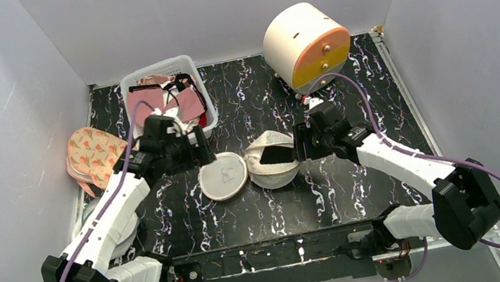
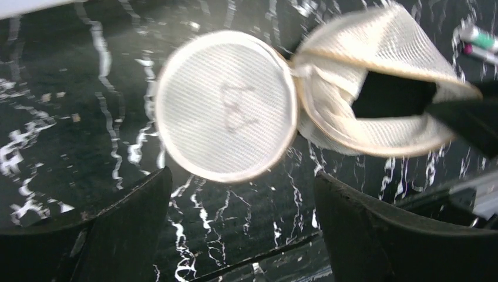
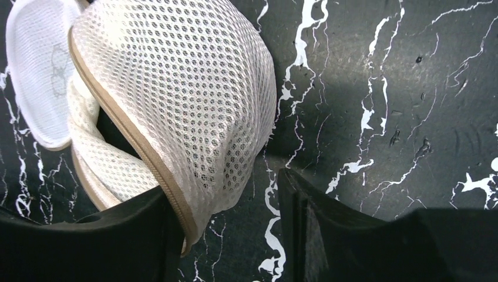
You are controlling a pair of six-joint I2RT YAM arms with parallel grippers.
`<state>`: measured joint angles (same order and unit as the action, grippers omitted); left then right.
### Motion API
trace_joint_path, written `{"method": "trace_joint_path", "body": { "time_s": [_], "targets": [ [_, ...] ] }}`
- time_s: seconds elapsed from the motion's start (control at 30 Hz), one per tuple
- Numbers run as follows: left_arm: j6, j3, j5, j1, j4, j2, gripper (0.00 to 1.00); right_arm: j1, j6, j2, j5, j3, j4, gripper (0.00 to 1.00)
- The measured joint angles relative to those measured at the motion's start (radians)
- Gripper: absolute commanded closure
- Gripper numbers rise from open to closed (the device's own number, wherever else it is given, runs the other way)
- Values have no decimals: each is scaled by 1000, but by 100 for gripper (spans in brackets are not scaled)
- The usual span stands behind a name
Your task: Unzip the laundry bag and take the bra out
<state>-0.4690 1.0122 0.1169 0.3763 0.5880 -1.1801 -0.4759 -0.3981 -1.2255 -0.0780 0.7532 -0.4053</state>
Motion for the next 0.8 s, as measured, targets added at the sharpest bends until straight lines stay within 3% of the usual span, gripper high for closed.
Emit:
{"method": "trace_joint_path", "body": {
  "time_s": [0.1,0.2,0.43,0.63,0.8],
  "targets": [
    [16,2,-1,108,-11,3,9,-1,5,0,3,26,-13,44],
    [15,-11,92,190,-82,2,11,-4,5,0,9,41,-18,47],
    [-36,-6,154,367,-273,-157,35,-9,-3,33,27,46,-58,69],
    [-54,116,100,488,-341,-396,50,-9,-31,125,25,-8,-32,82],
    [-52,162,-21,574,-377,-478,55,-9,-60,138,23,-85,-8,93]
  ]
}}
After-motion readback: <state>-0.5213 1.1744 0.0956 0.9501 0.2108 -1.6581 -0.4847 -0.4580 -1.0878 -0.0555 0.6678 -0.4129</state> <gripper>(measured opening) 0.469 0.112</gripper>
